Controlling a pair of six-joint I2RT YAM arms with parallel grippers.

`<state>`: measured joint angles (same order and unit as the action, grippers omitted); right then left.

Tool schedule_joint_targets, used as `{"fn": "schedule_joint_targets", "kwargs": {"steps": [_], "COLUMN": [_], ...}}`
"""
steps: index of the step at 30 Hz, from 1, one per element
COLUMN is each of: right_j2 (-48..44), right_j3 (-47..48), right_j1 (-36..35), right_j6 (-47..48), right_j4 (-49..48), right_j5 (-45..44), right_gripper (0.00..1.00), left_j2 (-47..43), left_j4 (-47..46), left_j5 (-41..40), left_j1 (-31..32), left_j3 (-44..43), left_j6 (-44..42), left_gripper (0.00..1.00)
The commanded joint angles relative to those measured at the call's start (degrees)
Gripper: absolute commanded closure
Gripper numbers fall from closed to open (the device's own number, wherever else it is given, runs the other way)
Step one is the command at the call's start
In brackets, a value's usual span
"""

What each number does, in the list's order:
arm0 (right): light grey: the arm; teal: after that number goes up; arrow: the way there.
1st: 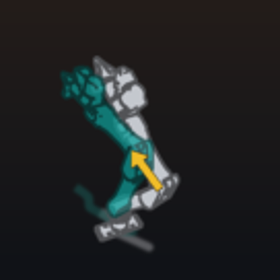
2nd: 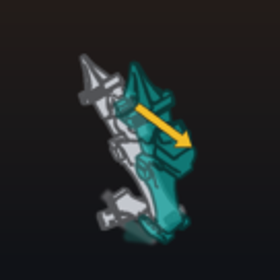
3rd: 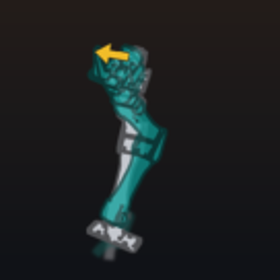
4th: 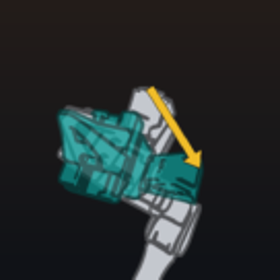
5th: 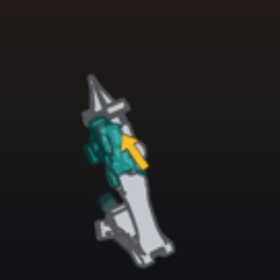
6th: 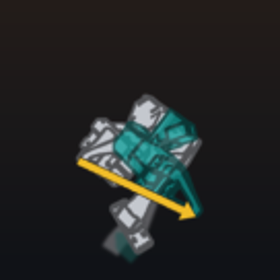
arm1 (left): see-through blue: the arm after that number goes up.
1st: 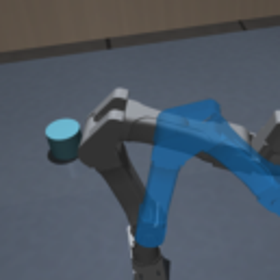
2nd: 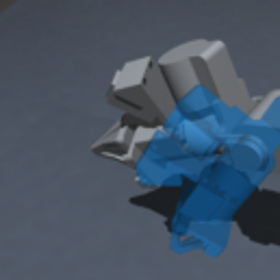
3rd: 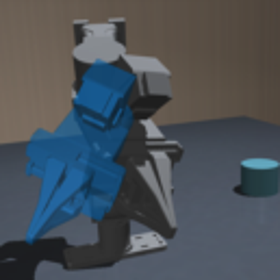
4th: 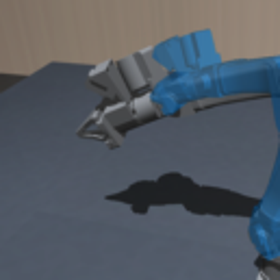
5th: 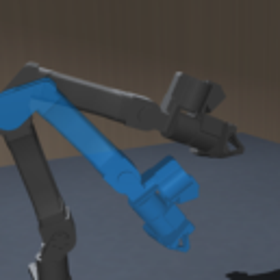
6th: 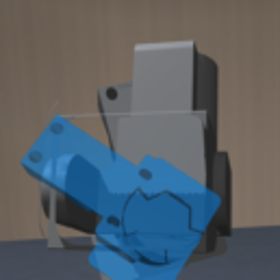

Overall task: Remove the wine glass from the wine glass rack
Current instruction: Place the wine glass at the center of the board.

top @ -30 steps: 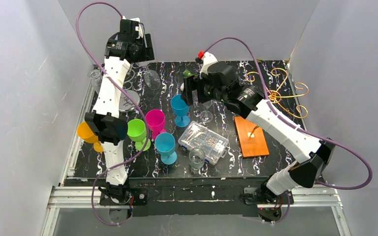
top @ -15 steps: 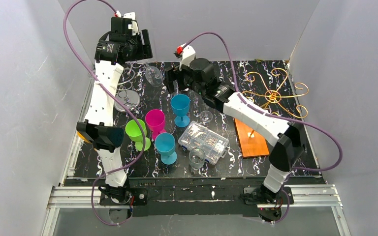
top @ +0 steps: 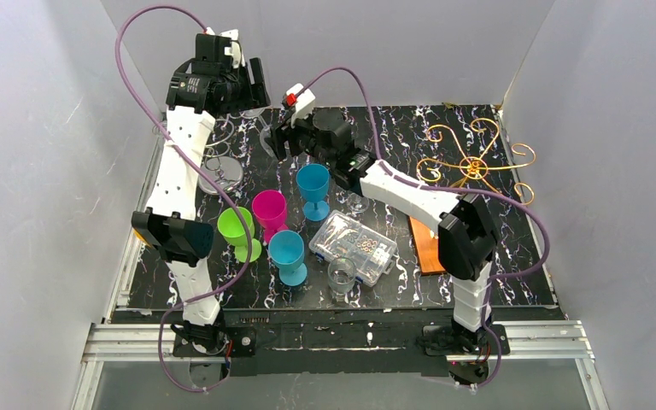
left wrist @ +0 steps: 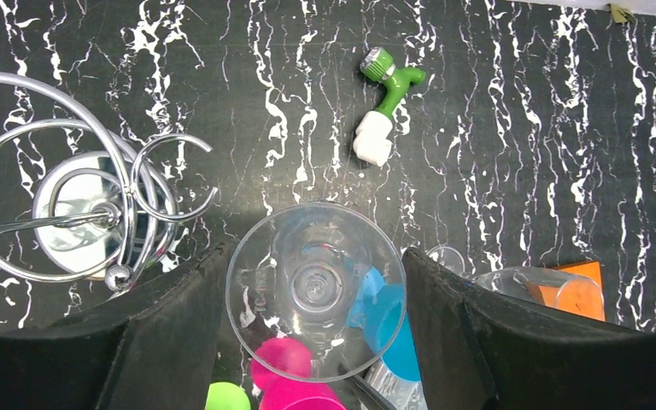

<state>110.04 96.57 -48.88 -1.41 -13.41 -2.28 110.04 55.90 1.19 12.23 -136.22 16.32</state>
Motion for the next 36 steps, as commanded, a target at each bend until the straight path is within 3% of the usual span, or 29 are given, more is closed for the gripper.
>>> {"fn": "schedule_joint_targets", "kwargs": {"steps": [1,28,35,36], "right_j2": [2.5,8.9,9.2,9.1], "right_j3": [3.0,5.9,6.1,6.1], "right_j1": [-0.2,-1.0,-1.7,-1.8], "right_j6": [1.3,2.5,1.9,1.9], "right_j4": [-10.0,-21.0,-22.5,-22.6], "right_j5": [1.9,-5.6,-6.5,-6.7], "right_gripper": [0.25,0.39,0.47,0.52], "left_j2": [-6.8,-7.9,-7.7,-7.6], "left_j4": [-0.7,-0.8,-1.1,-1.2], "left_j5": [2.4,8.7,9.3,9.4], "left_j1": [0.3,0.2,0.3,0.3], "left_j3": [-0.1,-0.1,0.3,0.3], "left_j6": [1.1,5.1,5.8,5.9], "left_gripper": [0.57,0.57,0.57,0.57]}}
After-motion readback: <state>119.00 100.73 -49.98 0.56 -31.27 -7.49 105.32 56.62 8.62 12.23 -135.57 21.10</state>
